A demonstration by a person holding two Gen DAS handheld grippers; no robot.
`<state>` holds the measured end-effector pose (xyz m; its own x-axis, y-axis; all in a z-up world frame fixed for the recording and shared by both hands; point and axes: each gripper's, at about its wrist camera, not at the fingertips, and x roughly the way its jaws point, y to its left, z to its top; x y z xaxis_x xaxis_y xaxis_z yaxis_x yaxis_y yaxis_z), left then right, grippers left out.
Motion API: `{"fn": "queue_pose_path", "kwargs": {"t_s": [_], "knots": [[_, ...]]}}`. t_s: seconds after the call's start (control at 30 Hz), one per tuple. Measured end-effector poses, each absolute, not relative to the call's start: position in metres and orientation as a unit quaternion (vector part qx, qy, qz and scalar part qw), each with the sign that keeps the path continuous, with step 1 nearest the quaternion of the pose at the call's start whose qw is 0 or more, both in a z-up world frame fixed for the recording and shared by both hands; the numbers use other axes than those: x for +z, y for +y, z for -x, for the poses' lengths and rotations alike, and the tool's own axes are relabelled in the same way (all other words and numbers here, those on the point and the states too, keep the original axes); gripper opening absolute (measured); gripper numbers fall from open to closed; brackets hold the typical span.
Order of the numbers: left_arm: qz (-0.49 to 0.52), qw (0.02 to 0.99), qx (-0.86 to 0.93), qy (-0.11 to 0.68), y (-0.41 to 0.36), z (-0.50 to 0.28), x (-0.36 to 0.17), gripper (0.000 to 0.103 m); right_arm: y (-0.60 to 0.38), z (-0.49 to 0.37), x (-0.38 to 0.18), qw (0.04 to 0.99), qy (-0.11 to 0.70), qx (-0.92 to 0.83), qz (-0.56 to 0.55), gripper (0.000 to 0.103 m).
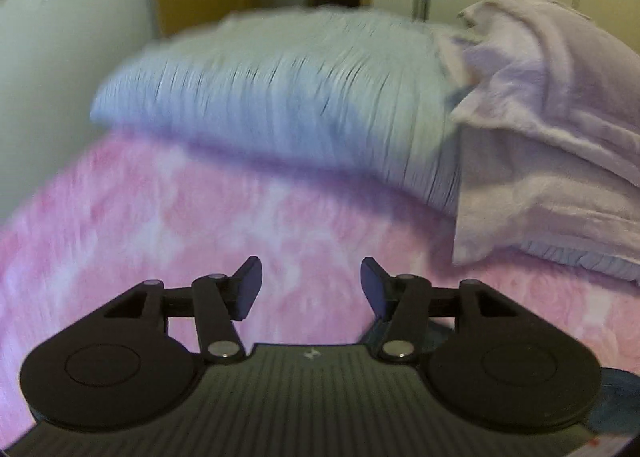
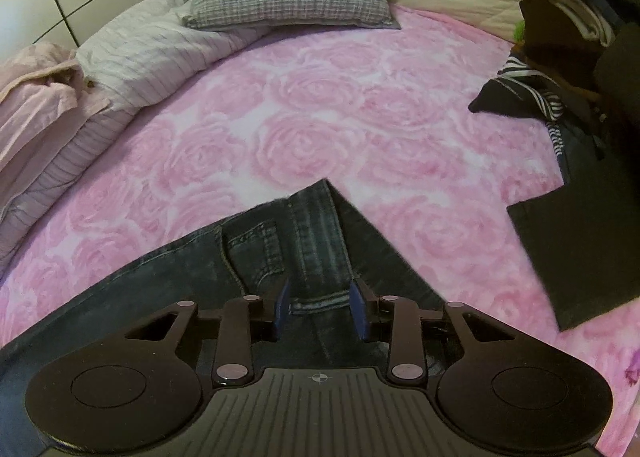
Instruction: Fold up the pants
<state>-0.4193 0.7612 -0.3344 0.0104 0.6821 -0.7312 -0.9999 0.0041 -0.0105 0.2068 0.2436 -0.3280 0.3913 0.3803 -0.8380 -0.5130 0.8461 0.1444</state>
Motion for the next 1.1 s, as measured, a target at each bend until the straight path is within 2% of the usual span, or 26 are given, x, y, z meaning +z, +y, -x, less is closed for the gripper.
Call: {"fn": "queue_pose_path", "kwargs": {"t_s": [0.1,0.27,0.3,0.33,0.37,0.4,0.43,0.5,0.63,0.7,0.77,0.8,0.87,0.93,1.0,1.03,1.1], "knots": [[0.410,0.616,0.613,0.278,0.731,0.447,-0.370,0.050,0.239,-0.201,-0.336,0.828,0.496,0.256,0.063,0.030],[0.568,0.539,0.597,0.174,0.681,0.483,-0.422,0.052,0.226,-0.196,-0.343,0.823,0.511,0.242,0.062,0.030],[0.583,0.528,0.599,0.151,0.681,0.487,-0.428,0.052,0.224,-0.195,-0.344,0.823,0.512,0.239,0.063,0.030],[0.587,0.523,0.604,0.131,0.681,0.486,-0.430,0.058,0.223,-0.195,-0.345,0.823,0.514,0.235,0.065,0.031],[0.584,0.529,0.604,0.119,0.684,0.484,-0.430,0.056,0.222,-0.195,-0.347,0.822,0.515,0.232,0.067,0.031],[0.572,0.541,0.604,0.122,0.691,0.479,-0.430,0.045,0.221,-0.194,-0.348,0.822,0.516,0.230,0.070,0.031],[0.549,0.560,0.604,0.142,0.699,0.472,-0.428,0.006,0.221,-0.194,-0.348,0.823,0.515,0.230,0.071,0.031],[0.496,0.598,0.603,0.178,0.712,0.456,-0.418,0.007,0.221,-0.193,-0.349,0.823,0.513,0.232,0.073,0.031],[0.348,0.709,0.597,0.138,0.709,0.439,-0.369,0.009,0.220,-0.190,-0.345,0.826,0.505,0.242,0.072,0.031],[0.277,0.722,0.601,0.203,0.708,0.428,-0.378,0.012,0.218,-0.190,-0.343,0.828,0.503,0.241,0.067,0.031],[0.262,0.680,0.598,0.333,0.718,0.421,-0.418,0.022,0.213,-0.191,-0.344,0.826,0.508,0.236,0.060,0.031],[0.258,0.663,0.602,0.362,0.717,0.421,-0.430,0.027,0.209,-0.191,-0.344,0.825,0.512,0.233,0.057,0.031],[0.251,0.648,0.635,0.336,0.706,0.431,-0.432,0.052,0.201,-0.190,-0.341,0.823,0.515,0.235,0.056,0.031],[0.287,0.616,0.670,0.299,0.703,0.447,-0.430,0.061,0.191,-0.188,-0.335,0.822,0.511,0.242,0.061,0.031],[0.290,0.585,0.703,0.282,0.698,0.462,-0.422,0.057,0.178,-0.187,-0.331,0.823,0.507,0.248,0.065,0.031],[0.290,0.567,0.719,0.279,0.694,0.468,-0.418,0.051,0.172,-0.186,-0.331,0.822,0.507,0.251,0.065,0.031],[0.305,0.558,0.724,0.268,0.679,0.481,-0.405,0.051,0.157,-0.184,-0.331,0.819,0.511,0.254,0.063,0.032]]}}
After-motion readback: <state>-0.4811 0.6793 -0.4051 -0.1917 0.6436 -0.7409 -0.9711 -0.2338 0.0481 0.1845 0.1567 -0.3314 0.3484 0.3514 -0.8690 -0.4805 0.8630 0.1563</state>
